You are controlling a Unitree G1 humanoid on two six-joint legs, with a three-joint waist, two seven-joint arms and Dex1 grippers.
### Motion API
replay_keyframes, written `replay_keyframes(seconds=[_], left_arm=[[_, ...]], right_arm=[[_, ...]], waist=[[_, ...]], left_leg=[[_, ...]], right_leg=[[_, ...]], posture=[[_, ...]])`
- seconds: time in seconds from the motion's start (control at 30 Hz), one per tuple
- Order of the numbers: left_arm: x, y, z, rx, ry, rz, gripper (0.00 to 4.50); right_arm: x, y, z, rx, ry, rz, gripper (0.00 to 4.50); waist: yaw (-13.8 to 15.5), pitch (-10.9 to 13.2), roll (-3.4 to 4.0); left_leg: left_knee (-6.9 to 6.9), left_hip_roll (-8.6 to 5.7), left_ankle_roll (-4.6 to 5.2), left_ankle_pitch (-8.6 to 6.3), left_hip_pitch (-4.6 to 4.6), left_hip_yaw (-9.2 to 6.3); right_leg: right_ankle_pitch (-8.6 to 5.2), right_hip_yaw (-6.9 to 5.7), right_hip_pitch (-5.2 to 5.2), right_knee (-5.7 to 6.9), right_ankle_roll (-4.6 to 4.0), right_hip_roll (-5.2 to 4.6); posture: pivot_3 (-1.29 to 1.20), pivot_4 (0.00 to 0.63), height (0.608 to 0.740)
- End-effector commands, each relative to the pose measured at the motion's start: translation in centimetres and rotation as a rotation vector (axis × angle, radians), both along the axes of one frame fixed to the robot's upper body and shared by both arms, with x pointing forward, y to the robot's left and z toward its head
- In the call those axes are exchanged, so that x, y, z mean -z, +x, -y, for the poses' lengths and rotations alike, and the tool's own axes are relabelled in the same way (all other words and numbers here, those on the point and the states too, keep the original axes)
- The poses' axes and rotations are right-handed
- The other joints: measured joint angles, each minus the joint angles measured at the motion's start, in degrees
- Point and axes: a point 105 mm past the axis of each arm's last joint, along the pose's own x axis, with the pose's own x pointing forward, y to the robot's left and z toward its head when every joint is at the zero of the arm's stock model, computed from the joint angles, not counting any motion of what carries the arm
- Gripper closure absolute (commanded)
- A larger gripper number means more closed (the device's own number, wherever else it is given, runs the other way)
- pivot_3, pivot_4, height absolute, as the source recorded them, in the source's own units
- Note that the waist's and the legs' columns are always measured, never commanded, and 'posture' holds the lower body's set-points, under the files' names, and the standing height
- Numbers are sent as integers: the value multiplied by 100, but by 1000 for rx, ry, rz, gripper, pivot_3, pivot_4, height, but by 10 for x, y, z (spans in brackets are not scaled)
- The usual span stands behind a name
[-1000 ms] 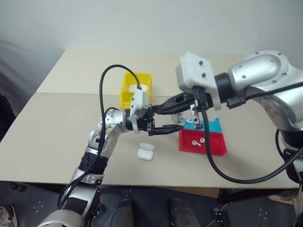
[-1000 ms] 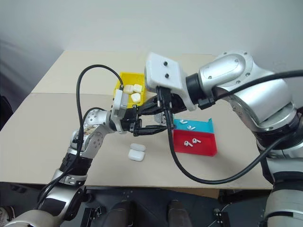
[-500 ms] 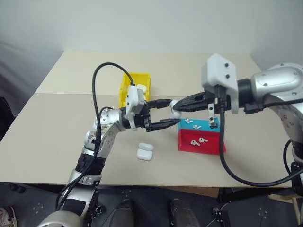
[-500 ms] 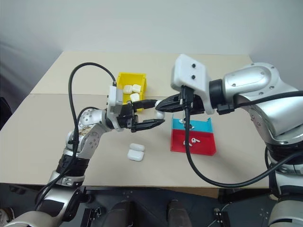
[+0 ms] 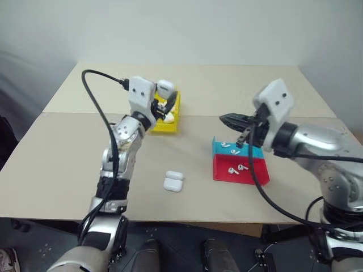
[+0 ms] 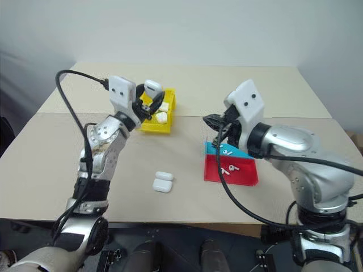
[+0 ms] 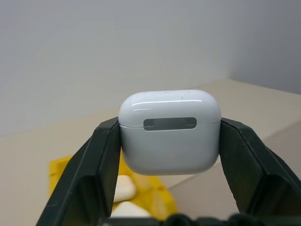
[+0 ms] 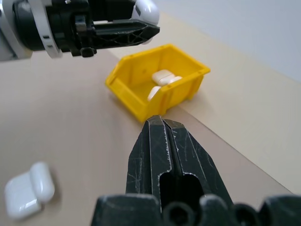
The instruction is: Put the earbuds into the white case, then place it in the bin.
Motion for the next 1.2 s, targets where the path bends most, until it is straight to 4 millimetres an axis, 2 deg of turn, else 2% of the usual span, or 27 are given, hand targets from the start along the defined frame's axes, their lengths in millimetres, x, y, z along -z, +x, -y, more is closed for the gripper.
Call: replay_keyframes(seconds=[0.03, 0.27, 0.43, 0.6, 0.7, 0.77, 0.97, 1.07, 1.2], left_arm=[[0, 22, -13, -154, -39, -56, 1693], [23, 50, -4, -165, -95, -227, 1693], [26, 53, 3, -140, -84, -213, 104], [22, 43, 0, -53, -117, -134, 20], [17, 26, -4, 65, -150, -75, 20], [16, 7, -5, 163, -102, -24, 20], [10, -73, -9, 471, 37, 135, 20], [13, -107, -14, 597, 89, 136, 20], [21, -147, -24, 736, 116, 64, 20]], right_arm=[[-8, -8, -6, 15, 24, 39, 4491], [-11, -15, -9, 4, 58, 28, 4491], [-17, -18, -11, -12, 78, 44, 4500], [-16, -18, -11, -21, 79, 40, 4500], [-13, -19, -12, -35, 64, 50, 4500], [-7, -19, -13, -41, 23, 68, 4500], [17, -23, -13, -163, -30, 110, 4500], [34, -25, -9, -253, -102, 95, 4500], [39, -23, -3, -315, -134, 96, 4500]], waist=[[4, 0, 0], [15, 0, 0], [1, 0, 0], [-19, 0, 0], [-31, 0, 1], [-42, -1, 2], [-27, -1, 2], [-12, -1, 2], [-27, -1, 2]], left_leg=[[-1, 0, 0, 0, -3, -2], [-4, -3, 0, 0, -28, -10], [-5, -3, 0, -1, -30, -15], [-6, -3, 0, 0, -29, -15], [-7, -1, 0, 0, -28, -14], [-7, -1, 0, 0, -28, -14], [-8, 0, -1, 0, -26, -12], [-5, 1, -1, 0, -3, -9], [-4, 5, -1, 0, 11, -4]], right_leg=[[2, -2, 0, -1, -3, 0], [2, -18, -8, -18, -3, -4], [2, -23, -9, -17, -4, -4], [3, -22, -10, -15, -5, -4], [3, -21, -10, -12, -6, -4], [3, -20, -11, -10, -7, -4], [3, -19, -12, -7, -9, -5], [3, -19, 10, -10, -8, -7], [-11, -17, 15, -6, 7, -8]], posture=[[0, 150, 740], [0, 150, 740], [0, 150, 740], [0, 150, 740], [0, 150, 740], [0, 150, 740], [0, 150, 740], [0, 150, 740], [0, 150, 740]])
